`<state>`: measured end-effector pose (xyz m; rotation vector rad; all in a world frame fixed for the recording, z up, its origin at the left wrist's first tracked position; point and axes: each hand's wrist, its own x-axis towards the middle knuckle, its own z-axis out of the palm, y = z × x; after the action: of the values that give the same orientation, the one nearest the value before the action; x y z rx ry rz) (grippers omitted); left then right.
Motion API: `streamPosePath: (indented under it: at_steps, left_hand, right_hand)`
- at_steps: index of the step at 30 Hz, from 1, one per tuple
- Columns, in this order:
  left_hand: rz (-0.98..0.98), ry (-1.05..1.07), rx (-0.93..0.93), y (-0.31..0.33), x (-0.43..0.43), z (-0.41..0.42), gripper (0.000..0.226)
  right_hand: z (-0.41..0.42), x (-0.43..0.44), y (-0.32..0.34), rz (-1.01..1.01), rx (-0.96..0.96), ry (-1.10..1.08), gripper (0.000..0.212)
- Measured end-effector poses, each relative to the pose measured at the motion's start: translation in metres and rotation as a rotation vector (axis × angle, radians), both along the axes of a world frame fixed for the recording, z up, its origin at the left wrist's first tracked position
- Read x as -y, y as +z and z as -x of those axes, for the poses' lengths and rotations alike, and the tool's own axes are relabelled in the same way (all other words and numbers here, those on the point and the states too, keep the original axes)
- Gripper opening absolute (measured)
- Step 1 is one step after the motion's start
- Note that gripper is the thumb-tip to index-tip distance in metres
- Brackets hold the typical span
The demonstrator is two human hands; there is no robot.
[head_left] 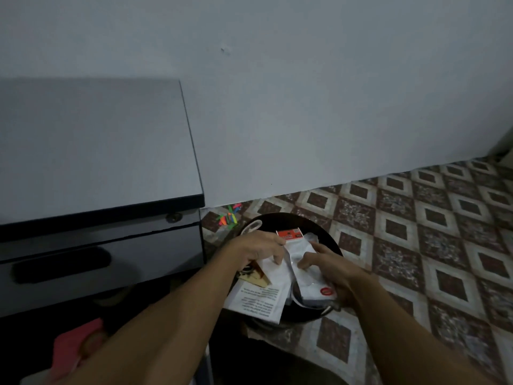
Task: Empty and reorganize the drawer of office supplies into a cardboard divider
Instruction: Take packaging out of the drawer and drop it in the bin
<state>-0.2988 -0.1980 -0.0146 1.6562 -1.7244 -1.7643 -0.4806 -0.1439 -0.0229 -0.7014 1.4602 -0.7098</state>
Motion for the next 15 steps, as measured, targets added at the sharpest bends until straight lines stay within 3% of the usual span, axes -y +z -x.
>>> streamPosePath:
  at_steps: [6,11,15]
  left_hand:
    - [-0.006,-0.095,0.049,-0.036,0.039,0.024,0.052]
    - [0.066,-0.057,0.077,-0.052,0.046,0.027,0.057]
    - [0.091,-0.032,0.085,-0.050,0.042,0.026,0.058]
  right_hand:
    - [0.018,0.031,-0.048,-0.075,-0.014,-0.024,0.062]
    - [0.016,0.036,-0.067,0.010,-0.232,-0.037,0.081]
    - [0.011,0.038,-0.052,0.094,-0.357,-0.003,0.071]
